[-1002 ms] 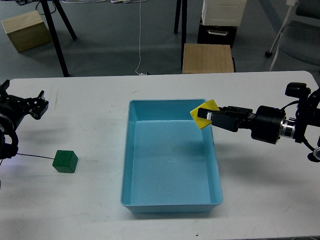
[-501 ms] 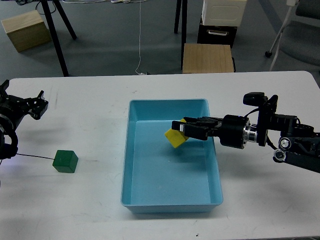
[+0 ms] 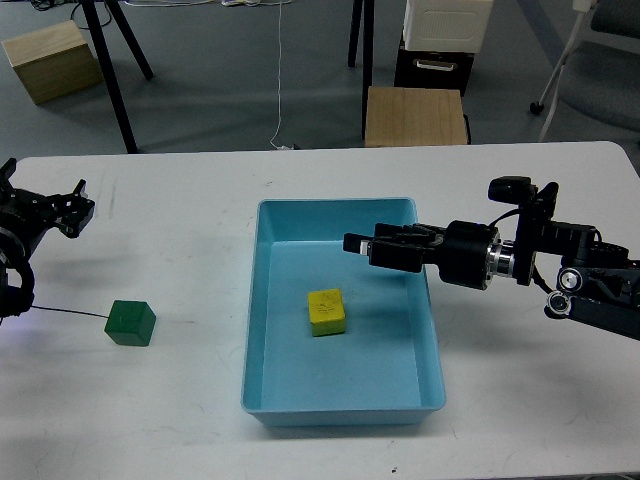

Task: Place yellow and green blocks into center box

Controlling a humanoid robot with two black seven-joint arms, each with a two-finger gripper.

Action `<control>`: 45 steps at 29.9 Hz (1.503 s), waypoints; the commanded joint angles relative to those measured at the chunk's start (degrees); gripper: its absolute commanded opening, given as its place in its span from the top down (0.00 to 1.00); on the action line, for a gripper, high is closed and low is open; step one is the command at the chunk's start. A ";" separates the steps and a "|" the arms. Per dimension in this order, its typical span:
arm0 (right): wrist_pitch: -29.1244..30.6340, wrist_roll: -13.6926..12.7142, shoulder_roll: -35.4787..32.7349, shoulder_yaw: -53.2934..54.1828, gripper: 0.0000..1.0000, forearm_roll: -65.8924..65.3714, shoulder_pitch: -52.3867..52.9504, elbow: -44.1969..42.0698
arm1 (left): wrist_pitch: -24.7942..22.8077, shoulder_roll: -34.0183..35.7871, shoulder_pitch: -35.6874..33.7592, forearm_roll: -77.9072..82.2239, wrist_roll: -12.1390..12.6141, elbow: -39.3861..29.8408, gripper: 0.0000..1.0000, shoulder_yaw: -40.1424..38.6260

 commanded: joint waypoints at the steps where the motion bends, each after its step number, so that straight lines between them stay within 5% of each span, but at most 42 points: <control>1: -0.01 0.00 0.06 0.00 0.00 0.25 0.58 -0.11 | 0.08 0.00 0.00 0.00 -1.12 0.09 0.00 0.15; 11: -0.37 0.00 -1.25 1.40 0.00 2.61 0.93 0.07 | 0.35 0.88 0.18 7.82 -7.81 0.00 0.00 0.41; 20: 0.07 0.00 -14.77 16.15 0.00 26.41 0.23 0.86 | 0.61 1.06 0.18 7.38 -7.99 0.00 0.00 2.78; 28: -1.33 0.00 -23.83 17.92 0.00 37.34 -4.94 0.33 | 0.96 0.53 -0.17 7.38 -7.90 0.00 0.00 2.87; 36: -6.34 0.00 -25.07 18.10 0.00 40.93 -12.33 0.51 | 0.96 1.06 0.18 7.29 -7.90 0.00 0.00 2.87; 45: -5.90 0.00 -24.46 18.01 0.00 63.87 -17.70 0.51 | 0.96 1.23 0.62 7.20 -7.99 0.00 0.00 2.70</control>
